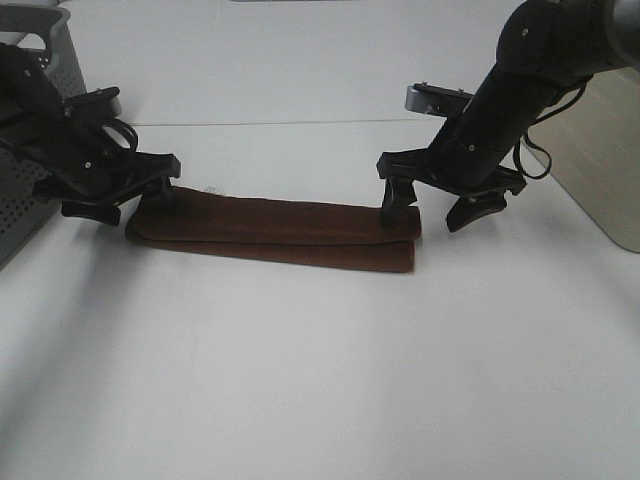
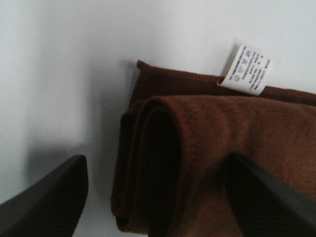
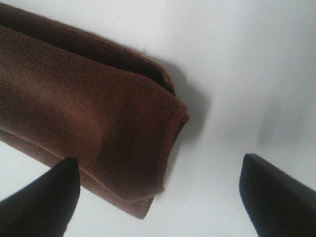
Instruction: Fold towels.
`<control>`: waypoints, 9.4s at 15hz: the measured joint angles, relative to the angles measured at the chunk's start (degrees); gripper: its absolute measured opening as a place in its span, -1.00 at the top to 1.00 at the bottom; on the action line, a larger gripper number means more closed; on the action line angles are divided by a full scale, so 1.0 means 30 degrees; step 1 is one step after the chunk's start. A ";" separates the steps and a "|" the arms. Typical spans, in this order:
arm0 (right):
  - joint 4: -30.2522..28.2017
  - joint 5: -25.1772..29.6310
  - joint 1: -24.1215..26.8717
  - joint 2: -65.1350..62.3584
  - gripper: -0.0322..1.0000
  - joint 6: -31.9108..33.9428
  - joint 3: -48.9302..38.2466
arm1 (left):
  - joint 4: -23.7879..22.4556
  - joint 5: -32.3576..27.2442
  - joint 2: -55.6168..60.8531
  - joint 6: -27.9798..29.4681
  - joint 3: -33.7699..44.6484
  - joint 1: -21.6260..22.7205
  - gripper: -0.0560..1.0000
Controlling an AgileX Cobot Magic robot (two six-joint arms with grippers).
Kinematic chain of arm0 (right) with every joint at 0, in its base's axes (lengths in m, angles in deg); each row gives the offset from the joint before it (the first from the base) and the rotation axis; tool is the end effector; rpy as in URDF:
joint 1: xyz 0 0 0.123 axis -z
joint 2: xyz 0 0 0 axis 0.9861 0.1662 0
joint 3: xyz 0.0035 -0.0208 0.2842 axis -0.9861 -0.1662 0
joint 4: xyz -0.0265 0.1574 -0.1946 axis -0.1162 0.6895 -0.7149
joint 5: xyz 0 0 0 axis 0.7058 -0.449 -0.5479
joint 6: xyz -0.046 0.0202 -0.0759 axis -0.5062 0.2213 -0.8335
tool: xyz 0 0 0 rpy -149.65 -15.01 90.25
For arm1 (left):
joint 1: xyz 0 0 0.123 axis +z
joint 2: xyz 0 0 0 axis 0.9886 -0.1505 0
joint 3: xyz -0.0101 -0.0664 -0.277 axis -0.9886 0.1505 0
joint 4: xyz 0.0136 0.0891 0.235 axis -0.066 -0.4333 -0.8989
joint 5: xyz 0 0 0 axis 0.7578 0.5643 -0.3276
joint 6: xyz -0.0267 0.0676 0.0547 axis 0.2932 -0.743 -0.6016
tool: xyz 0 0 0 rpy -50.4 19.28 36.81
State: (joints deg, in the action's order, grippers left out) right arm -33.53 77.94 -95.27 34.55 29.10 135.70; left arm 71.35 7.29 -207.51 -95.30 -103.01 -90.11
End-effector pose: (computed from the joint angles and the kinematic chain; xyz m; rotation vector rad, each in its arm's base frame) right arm 0.4065 0.1272 0.1407 -0.2294 2.8681 0.3747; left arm 0.4245 -0.0808 0.1110 -0.1063 2.7084 -0.3537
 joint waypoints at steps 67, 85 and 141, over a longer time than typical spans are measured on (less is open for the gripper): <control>1.4152 0.3075 0.0000 0.3514 -0.66 -1.0428 0.1432 | -0.0325 -0.2082 0.1833 0.5099 -0.4794 -0.3056 -0.12; 0.0401 0.9110 0.0000 -0.5176 -0.66 0.0076 0.4756 | -0.8327 -1.2930 0.8117 0.4622 -0.4813 -0.3056 -0.12; -0.4278 0.6570 0.4660 -4.0451 -0.66 0.0038 -1.7972 | -0.5672 -1.1765 4.1196 -0.1948 1.6387 0.1776 -0.12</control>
State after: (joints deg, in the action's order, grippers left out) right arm -46.37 97.65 -81.29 -86.80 29.21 81.79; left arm 54.34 -28.00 -83.92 -101.14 -53.85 -84.78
